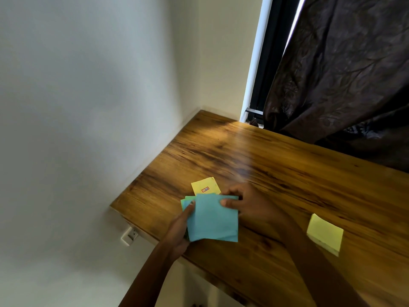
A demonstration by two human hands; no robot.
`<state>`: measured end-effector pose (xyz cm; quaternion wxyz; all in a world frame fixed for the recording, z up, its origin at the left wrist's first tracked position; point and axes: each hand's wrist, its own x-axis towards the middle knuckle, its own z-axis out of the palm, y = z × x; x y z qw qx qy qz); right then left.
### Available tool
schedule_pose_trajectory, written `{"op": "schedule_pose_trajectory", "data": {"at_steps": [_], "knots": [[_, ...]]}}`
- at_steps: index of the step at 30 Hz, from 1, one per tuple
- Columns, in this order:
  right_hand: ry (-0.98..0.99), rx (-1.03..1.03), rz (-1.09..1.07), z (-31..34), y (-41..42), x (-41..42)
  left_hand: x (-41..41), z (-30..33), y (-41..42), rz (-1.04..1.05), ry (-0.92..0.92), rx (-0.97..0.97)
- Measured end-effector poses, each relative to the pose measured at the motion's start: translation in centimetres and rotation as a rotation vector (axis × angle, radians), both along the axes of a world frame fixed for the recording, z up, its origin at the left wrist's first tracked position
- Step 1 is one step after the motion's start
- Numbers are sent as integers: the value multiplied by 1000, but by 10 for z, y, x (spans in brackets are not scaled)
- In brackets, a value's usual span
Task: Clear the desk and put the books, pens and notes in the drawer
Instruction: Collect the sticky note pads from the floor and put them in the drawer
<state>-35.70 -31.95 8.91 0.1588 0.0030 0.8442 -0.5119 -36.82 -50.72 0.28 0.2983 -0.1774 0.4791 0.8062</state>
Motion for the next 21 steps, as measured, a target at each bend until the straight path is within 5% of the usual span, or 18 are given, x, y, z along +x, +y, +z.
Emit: {"op": "schedule_pose_trajectory", "data": {"at_steps": [5,12,21], "knots": [[159,260,-157,-35,-30,-13,0,4,6,-74,43,58],[254,330,-395,-66,-10,-23,2,-9,3,85,34,-207],[-45,323,-403,-89,13,-24,-5,-19,1,143,15,-286]]}}
